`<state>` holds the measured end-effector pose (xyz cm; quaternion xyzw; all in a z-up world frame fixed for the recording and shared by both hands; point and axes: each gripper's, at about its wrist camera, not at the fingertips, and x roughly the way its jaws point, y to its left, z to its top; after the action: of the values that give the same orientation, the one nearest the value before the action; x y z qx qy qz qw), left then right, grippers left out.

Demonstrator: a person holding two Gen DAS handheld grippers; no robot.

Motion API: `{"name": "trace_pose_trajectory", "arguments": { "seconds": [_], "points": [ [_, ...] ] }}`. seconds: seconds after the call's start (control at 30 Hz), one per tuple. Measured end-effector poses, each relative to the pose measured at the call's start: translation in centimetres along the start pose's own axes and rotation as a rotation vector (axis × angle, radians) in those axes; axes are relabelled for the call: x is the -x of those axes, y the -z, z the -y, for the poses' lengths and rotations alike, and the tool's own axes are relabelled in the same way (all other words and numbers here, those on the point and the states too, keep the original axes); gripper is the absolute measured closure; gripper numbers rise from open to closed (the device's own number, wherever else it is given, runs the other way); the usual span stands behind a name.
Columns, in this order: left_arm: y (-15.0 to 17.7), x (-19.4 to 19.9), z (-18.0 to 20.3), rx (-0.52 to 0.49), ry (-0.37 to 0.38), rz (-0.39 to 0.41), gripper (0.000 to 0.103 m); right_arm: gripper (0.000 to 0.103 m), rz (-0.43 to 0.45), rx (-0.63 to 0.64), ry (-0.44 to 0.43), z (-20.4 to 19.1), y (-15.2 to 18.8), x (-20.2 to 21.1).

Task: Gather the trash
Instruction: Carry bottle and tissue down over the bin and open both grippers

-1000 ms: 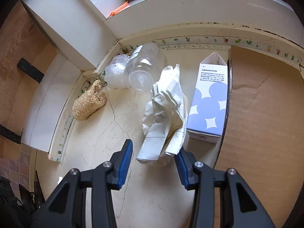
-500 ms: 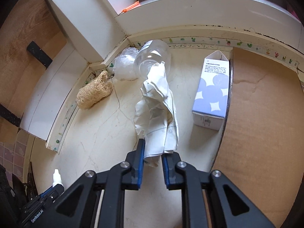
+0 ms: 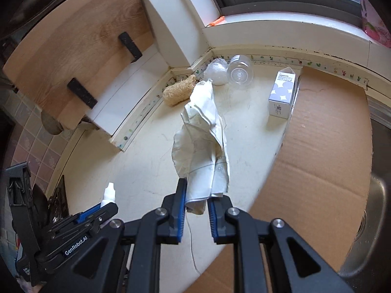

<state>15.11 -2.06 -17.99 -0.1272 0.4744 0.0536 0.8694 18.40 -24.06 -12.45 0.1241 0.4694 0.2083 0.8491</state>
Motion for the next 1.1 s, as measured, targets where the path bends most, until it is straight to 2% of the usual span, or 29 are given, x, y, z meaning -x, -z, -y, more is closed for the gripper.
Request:
{"name": "trace_pose_trajectory", "arguments": {
  "seconds": [0.17,0.33,0.43,0.6,0.87,1.1],
  "points": [
    [3.2,3.8,-0.7,-0.039,0.027,0.020,0.081,0.087,0.006,0.050,-0.011,-2.8,3.8,3.9],
    [7.0,7.1,-2.1,-0.065,0.072,0.009,0.081,0.087,-0.018,0.094,-0.046,-6.2,8.2,6.8],
    [9.1,8.4,-3.2,-0.076,0.096,-0.010,0.081,0.087,-0.036,0.138,-0.038,-8.2,11.0,8.0],
    [12.9,9.8,-5.3,-0.122,0.078,-0.033,0.081,0.087,-0.109,0.200,-0.033,-10.9,15.9,8.5],
    [18.6,8.7,-8.3,-0.141,0.032,-0.110,0.081,0.087,-0.220,0.226,-0.004,-12.6,22.1,6.5],
    [23.1,4.3,-10.0,-0.155,0.004,-0.213,0.080,0.087,-0.336,0.225,0.040,-12.0,26.6,1.7]
  ]
}}
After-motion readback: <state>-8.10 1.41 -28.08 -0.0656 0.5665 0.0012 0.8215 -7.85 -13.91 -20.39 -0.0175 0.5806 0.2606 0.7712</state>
